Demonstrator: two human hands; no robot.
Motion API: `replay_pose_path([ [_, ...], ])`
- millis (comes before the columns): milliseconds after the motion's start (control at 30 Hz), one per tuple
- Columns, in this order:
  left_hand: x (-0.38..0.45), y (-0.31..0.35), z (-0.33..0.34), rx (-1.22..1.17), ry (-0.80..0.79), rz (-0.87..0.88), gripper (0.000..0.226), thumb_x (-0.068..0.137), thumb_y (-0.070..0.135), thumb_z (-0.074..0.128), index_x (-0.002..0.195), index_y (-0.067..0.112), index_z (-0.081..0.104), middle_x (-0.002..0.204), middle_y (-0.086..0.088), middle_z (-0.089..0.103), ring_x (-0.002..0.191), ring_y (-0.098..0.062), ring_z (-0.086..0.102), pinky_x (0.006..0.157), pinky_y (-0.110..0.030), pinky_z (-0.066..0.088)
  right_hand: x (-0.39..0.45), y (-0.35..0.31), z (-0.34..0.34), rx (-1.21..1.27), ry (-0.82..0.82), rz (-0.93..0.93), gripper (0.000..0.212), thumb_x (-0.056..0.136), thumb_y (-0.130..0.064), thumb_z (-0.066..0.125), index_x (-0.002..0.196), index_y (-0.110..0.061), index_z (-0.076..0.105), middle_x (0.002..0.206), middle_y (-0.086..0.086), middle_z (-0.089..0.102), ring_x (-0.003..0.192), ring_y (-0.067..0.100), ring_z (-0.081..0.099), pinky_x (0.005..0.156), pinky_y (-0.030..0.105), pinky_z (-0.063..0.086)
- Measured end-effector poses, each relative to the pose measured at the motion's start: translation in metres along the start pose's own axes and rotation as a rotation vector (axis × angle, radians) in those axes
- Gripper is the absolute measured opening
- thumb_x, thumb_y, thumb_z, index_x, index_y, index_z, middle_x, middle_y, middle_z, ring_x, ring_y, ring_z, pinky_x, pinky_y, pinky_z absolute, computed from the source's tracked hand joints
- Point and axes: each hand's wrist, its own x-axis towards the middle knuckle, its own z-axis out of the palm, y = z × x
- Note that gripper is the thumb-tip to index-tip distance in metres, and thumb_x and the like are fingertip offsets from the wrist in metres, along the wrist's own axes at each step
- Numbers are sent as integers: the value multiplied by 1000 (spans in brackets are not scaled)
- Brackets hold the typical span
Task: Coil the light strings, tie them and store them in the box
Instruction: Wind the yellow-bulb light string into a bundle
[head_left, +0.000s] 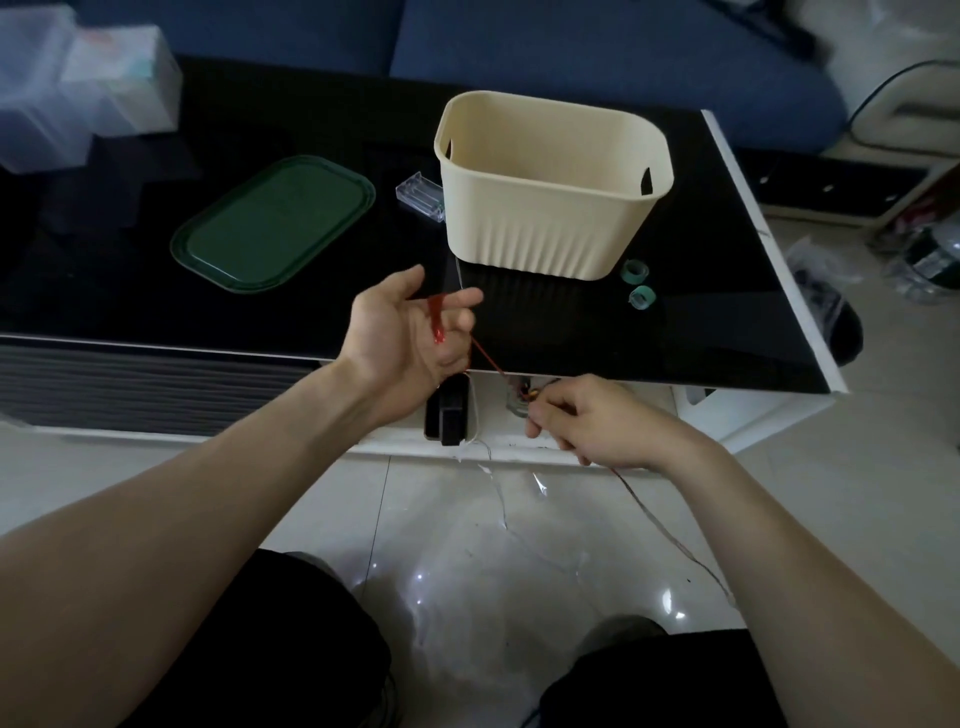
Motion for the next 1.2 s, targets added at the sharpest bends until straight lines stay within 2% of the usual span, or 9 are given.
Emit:
replay_pose_path([
  [100,-4,0,8,-43,-3,7,50,106,31,23,128,-9,42,95,-22,72,73,-28,71,63,-31,59,-1,-9,7,-32,-65,-78,26,102,-40,53,89,-32,74,71,6,63,60,17,51,59,41,44],
  [167,-7,-2,13,21,-13,8,39,107,20,23,119,-9,45,110,-30,68,95,-37,72,78,-40,61,-4,-16,11,-17,-133,-113,21,101,-40,55,95,-34,75,85,4,72,69,12,60,70,45,53],
  [300,-10,-12,16,314,-18,-19,26,108,10,25,103,1,49,113,-29,67,101,-39,70,84,-43,60,-11,-25,14,18,-209,-158,17,101,-33,58,106,-32,74,85,-7,70,74,-1,62,73,24,51],
  [467,-13,-25,17,540,-67,-111,22,106,10,35,93,10,52,90,-15,73,78,-27,70,66,-30,60,-14,-29,13,164,-155,-218,16,100,-22,62,105,-20,77,85,-19,63,65,-4,58,62,15,44],
  [667,-11,-28,11,829,-187,-294,36,104,6,29,113,-12,59,98,-28,70,74,-33,70,58,-30,58,-15,-27,11,271,146,-249,5,89,-16,76,86,-15,80,61,-4,70,48,5,60,50,16,45],
  [767,-14,-25,15,875,-219,-325,37,104,6,25,100,-7,60,72,-15,72,41,-16,56,37,-21,35,-13,-24,13,194,220,-278,12,81,-25,84,78,-15,77,61,1,71,50,6,62,53,15,46],
  [867,-12,-25,12,899,-280,-369,42,105,12,25,92,-4,61,74,-19,73,32,-11,29,41,-30,15,-7,-19,12,74,336,-270,27,67,-41,91,65,-22,71,57,-3,67,50,7,57,50,17,44],
  [1067,-12,-25,6,1015,-413,-555,55,107,38,30,112,-7,61,65,-16,67,32,-8,26,43,-27,14,-10,-11,-5,70,72,-246,20,71,-31,90,80,-20,76,66,-9,70,60,2,64,59,17,49],
  [1200,-13,-26,5,1116,-446,-568,50,106,37,36,114,-3,65,55,-9,60,34,-9,26,39,-23,18,-10,-5,-10,163,141,-253,11,78,-17,87,84,-17,78,73,-9,73,66,0,67,64,14,49],
])
